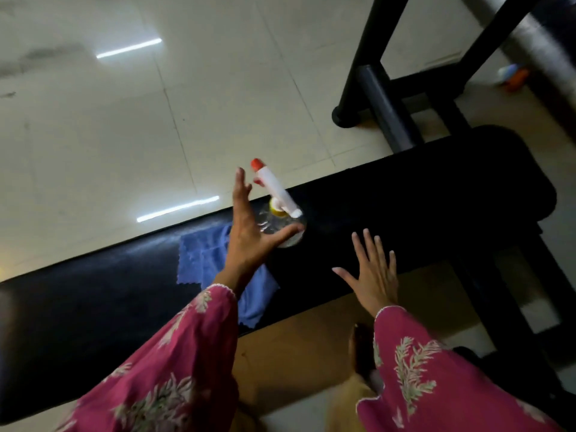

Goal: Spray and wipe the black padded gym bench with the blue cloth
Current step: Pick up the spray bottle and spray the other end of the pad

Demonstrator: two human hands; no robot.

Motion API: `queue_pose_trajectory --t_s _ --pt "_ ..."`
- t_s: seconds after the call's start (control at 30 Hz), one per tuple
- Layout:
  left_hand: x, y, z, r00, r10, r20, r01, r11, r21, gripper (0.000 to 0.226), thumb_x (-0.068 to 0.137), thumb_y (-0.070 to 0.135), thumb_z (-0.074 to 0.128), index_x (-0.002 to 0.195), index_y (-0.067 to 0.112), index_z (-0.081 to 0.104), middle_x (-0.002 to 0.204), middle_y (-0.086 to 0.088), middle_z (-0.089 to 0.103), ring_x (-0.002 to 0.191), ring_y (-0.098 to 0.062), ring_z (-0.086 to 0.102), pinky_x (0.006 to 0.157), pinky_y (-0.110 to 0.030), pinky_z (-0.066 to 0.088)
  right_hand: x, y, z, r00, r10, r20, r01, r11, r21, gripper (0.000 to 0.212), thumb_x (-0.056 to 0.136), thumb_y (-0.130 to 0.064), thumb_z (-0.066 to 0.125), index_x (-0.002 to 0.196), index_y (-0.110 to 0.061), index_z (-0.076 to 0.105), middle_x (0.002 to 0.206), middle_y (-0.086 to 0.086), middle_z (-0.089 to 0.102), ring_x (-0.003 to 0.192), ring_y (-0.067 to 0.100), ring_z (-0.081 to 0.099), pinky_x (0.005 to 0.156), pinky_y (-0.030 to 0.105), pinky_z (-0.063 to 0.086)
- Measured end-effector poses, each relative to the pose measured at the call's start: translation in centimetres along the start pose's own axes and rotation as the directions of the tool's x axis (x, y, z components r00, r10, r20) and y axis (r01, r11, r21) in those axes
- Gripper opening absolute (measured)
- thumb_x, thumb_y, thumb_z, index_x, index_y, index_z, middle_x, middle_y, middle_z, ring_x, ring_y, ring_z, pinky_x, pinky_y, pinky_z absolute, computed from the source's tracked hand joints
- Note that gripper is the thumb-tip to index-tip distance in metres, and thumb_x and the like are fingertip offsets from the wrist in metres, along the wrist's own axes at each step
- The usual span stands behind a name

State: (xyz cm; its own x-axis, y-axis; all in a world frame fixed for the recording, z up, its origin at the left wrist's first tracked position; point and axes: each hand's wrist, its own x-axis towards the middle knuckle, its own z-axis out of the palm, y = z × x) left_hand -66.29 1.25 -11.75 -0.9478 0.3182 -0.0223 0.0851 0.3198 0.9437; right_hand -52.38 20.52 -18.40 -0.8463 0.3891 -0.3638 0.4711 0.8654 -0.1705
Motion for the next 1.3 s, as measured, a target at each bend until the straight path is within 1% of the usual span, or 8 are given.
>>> queue_pose_trajectory --t_s 0.17,0.4,0.47,0.57,0.73,0.83,1.03,1.3 --pt "1.4 1.3 4.4 0.972 0.015 -0.236 -0.020 1.000 -0.016 0.107 0.061 0.051 0.078 0.142 0.013 0.020 0.147 0.004 0.028 0.128 -0.015 0.044 0.096 -0.040 0.048 1.7 6.1 -0.5 0.994 -0.079 0.080 0.085 0.993 -0.077 0.088 0.072 -0.077 0.021 0.141 -0.022 0.032 0.145 0.008 0.039 0.131 0.030 0.039 0.098 0.056 0.036" --pt "4.2 2.3 6.8 0.810 0.000 -0.586 0.053 0.996 0.073 0.039 0.078 0.028 0.067 0.112 0.026 0.049 0.109 0.005 0.053 0.084 -0.042 0.058 0.077 -0.054 0.050 2.9 9.4 -0.4 0.985 -0.160 0.058 0.163 0.984 -0.065 0.089 0.069 -0.076 0.027 0.144 -0.028 0.023 0.150 0.006 0.028 0.137 0.027 0.027 0.102 0.056 0.026" --pt "4.9 4.0 7.2 0.780 -0.047 -0.625 0.070 0.997 0.013 0.032 0.078 0.018 0.061 0.100 0.039 0.051 0.100 0.007 0.057 0.064 -0.030 0.059 0.061 -0.052 0.052 2.9 9.2 -0.2 0.987 -0.158 0.035 0.160 0.986 -0.049 0.089 0.069 -0.075 0.033 0.144 -0.029 0.023 0.151 0.004 0.025 0.137 0.026 0.024 0.103 0.054 0.021" --pt "4.5 6.1 8.1 0.874 -0.184 -0.450 0.124 0.979 -0.159 0.053 0.082 0.002 0.056 0.093 0.053 0.051 0.095 0.006 0.057 0.059 -0.004 0.056 0.046 -0.029 0.051 2.8 9.4 -0.2 0.984 -0.173 0.033 0.174 0.984 -0.023 0.090 0.066 -0.072 0.042 0.143 -0.028 0.026 0.150 0.005 0.024 0.136 0.029 0.029 0.102 0.056 0.022" --pt "0.4 5.5 10.9 0.844 -0.536 0.035 0.512 0.783 -0.352 0.050 0.082 -0.002 0.056 0.102 0.044 0.059 0.076 0.007 0.058 0.055 -0.017 0.046 0.039 -0.023 0.037 2.6 9.0 -1.1 0.983 -0.162 0.082 0.158 0.986 0.049 0.094 0.074 -0.063 0.054 0.143 -0.032 -0.001 0.153 0.000 -0.005 0.143 0.027 0.005 0.111 0.054 0.009" --pt "-2.2 4.6 11.9 0.762 -0.644 0.065 0.629 0.712 -0.313 0.039 0.077 0.008 0.063 0.075 0.047 0.069 0.059 0.013 0.055 0.057 -0.017 0.042 0.040 -0.021 0.034 2.4 8.9 -2.1 0.969 -0.156 0.189 0.156 0.988 0.014 0.089 0.084 -0.059 0.046 0.141 -0.032 -0.016 0.151 -0.003 -0.023 0.143 0.023 -0.013 0.113 0.050 -0.002" --pt "-4.9 3.9 12.4 0.694 -0.706 0.144 0.702 0.618 -0.354 0.049 0.081 0.008 0.054 0.123 0.033 0.051 0.053 0.007 0.037 0.039 -0.007 0.031 0.037 -0.015 0.026 2.2 9.7 -2.6 0.959 -0.194 0.209 0.209 0.976 -0.057 0.082 0.087 -0.057 0.041 0.145 -0.031 -0.010 0.155 -0.003 -0.016 0.143 0.020 -0.010 0.114 0.049 -0.001" --pt "-3.5 5.7 18.2 0.670 -0.682 0.293 0.742 0.607 -0.283 0.045 0.080 0.002 0.055 0.112 0.033 0.056 0.059 0.000 0.055 0.040 -0.010 0.041 0.038 -0.020 0.033 3.6 17.9 -5.1 0.997 -0.023 0.067 0.028 0.997 -0.072 0.075 0.089 -0.058 0.038 0.147 -0.027 0.000 0.157 0.005 -0.005 0.144 0.025 -0.004 0.113 0.049 -0.001"
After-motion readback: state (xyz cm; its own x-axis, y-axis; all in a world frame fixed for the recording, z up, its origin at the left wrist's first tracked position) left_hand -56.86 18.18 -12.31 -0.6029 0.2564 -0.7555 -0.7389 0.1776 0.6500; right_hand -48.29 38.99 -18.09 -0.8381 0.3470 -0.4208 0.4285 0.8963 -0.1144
